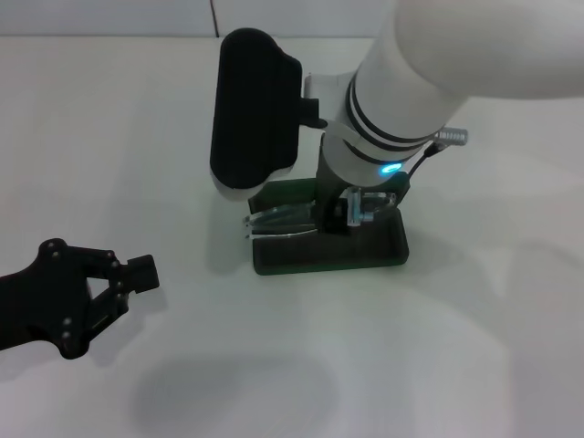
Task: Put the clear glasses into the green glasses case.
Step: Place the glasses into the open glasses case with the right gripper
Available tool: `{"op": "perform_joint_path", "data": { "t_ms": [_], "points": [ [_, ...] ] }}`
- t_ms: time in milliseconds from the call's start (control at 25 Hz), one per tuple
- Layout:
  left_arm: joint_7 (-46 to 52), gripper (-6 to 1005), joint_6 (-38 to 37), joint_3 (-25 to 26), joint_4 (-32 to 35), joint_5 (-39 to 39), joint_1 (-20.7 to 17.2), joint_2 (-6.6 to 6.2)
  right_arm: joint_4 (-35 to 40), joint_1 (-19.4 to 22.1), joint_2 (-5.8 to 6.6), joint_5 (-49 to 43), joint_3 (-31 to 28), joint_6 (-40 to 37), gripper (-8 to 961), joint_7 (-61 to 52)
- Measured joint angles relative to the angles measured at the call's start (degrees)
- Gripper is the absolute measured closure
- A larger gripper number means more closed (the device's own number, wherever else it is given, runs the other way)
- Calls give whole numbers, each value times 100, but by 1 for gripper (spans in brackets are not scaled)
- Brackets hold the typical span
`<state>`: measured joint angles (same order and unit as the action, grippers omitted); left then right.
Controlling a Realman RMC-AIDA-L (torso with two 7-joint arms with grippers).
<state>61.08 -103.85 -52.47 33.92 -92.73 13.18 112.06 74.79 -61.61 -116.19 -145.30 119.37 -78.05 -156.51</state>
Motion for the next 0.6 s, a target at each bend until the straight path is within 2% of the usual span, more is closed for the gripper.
{"op": "perform_joint_path", "data": {
  "t_ms": [600],
  "points": [
    [-10,940,-6,-33,15,-126,127,-26,-424,-328,0,78,326,-54,817,-587]
  ]
}}
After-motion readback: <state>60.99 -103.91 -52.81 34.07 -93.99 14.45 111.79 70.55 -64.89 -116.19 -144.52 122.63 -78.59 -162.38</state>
